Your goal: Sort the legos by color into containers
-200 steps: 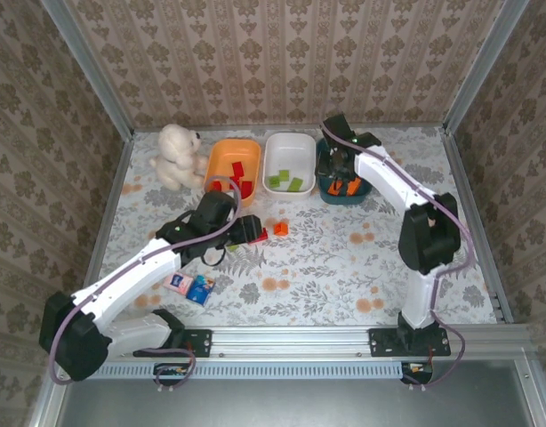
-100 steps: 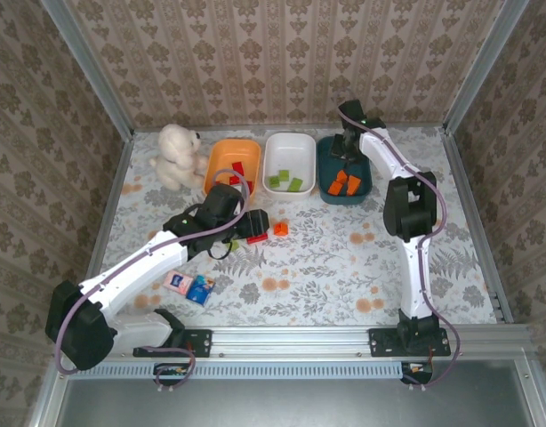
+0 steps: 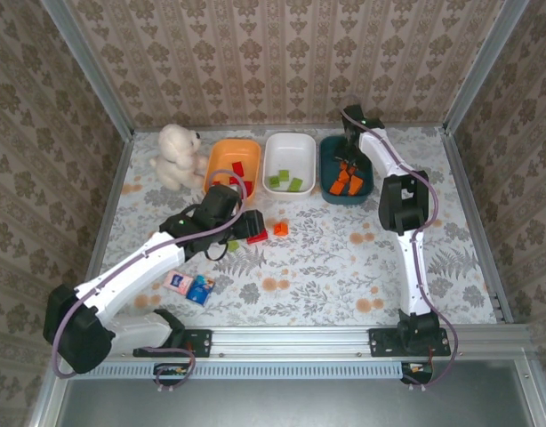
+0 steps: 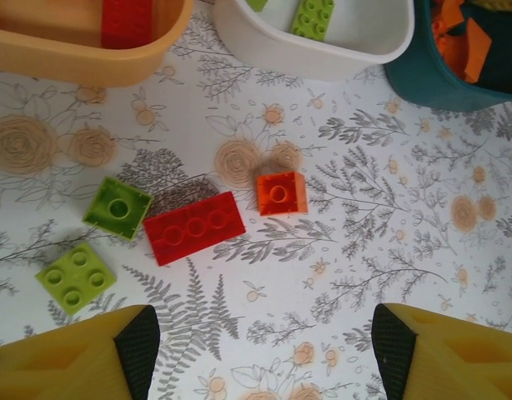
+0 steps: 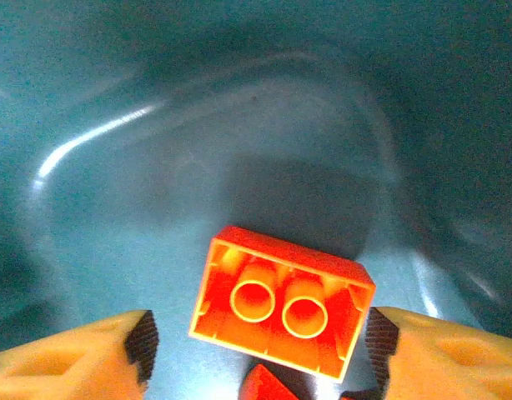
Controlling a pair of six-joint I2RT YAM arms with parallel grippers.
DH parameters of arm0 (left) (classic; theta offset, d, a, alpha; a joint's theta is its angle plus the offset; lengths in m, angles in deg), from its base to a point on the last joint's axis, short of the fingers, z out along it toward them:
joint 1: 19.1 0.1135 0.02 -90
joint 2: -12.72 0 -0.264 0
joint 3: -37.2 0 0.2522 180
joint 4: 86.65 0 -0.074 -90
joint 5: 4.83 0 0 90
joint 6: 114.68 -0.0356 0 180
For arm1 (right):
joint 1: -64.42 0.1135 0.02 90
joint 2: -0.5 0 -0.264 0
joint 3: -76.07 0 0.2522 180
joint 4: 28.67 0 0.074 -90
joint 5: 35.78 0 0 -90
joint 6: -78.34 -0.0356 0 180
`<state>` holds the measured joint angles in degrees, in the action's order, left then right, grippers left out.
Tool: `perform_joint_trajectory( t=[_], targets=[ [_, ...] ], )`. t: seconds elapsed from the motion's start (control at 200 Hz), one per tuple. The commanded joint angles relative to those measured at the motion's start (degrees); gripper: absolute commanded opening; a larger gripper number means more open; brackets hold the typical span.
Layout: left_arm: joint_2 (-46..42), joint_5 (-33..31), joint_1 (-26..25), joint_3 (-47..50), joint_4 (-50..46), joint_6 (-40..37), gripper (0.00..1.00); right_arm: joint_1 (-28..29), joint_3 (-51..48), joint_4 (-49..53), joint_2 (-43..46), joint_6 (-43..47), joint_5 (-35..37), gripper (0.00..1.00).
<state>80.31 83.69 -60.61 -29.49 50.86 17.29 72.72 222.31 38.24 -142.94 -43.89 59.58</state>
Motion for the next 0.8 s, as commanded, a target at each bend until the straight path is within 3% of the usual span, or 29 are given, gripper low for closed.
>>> perform_joint_trajectory(
  t=[0.0,0.22,0.46,0.64,0.795],
  targets=[
    [-1.6,-2.9,1.2,-0.2,-5.6,-0.2,0.71,0.7,2.1,1.4,3.7,0.1,-0.8,0.74],
    [-4.7,-1.7,6.7,2.9,-10.4,0.5,0.70,3.5,-3.8,-5.0,16.6,2.6,-1.3,0.73],
    [-6.2,1.3,12.3,6.4,-15.1,1.3,0.69,11.8,-36.6,-29.4,43.8,6.9,-8.2,0.70],
    [-2.7,4.1,13.0,8.9,-11.2,4.9,0.67,20.4,-54.7,-32.9,56.7,6.4,-12.5,0.71],
    [4.3,7.2,12.9,6.7,-6.6,-1.1,0.66,25.9,-68.5,-34.2,66.6,5.7,-16.8,0.72]
  ],
)
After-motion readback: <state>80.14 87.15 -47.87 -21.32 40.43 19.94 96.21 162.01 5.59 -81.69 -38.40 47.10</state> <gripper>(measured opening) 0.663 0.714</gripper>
